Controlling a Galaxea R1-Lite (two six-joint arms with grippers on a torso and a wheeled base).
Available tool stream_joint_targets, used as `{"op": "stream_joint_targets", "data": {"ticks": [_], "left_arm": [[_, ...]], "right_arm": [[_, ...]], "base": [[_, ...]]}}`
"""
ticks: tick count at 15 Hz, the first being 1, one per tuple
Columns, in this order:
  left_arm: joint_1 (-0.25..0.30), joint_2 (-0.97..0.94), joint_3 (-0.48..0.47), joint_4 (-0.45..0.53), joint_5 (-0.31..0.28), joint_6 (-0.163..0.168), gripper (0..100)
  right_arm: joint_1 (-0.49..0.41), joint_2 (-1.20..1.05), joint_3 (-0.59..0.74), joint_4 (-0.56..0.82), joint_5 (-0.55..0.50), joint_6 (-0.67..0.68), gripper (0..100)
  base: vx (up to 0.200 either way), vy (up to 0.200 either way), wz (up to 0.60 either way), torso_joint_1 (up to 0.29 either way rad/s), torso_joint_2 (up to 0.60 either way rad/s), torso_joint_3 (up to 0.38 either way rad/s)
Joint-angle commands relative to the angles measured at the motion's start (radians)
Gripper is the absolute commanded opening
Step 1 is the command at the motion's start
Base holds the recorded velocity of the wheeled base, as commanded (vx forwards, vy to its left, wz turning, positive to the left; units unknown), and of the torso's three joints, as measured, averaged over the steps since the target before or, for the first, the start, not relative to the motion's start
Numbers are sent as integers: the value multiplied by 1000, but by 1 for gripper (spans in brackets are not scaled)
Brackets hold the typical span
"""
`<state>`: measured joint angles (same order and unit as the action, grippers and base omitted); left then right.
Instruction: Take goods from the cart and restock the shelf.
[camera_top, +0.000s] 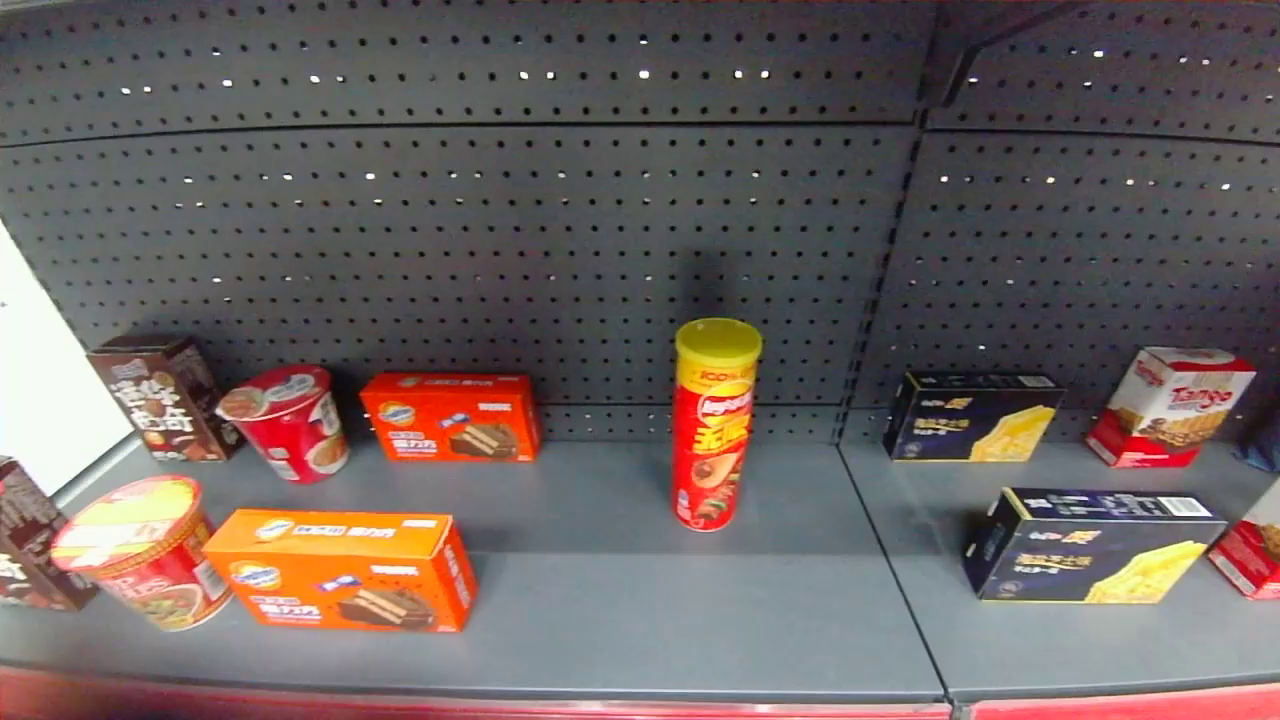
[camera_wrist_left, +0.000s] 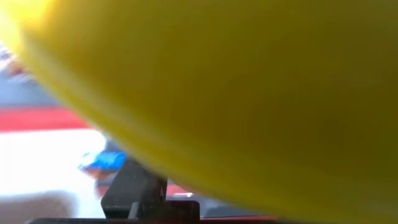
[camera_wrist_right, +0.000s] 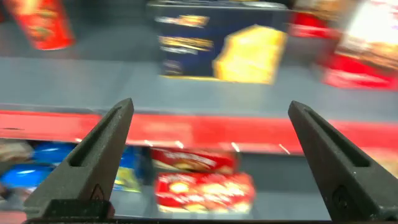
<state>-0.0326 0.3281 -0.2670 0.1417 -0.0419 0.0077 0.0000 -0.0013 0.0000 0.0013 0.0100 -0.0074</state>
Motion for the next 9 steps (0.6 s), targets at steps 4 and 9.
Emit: {"op": "stream_joint_targets", "data": {"ticks": [4,9], "left_arm": [[2,0,-1,1,0,0,0],[3,-23,-9,18,33,0,0]], "right_arm": [[0,1,0,0,1,0,100],[0,1,0,0,1,0,100]], "base": [[0,0,0,0,0,0],[0,0,0,0,0,0]]}}
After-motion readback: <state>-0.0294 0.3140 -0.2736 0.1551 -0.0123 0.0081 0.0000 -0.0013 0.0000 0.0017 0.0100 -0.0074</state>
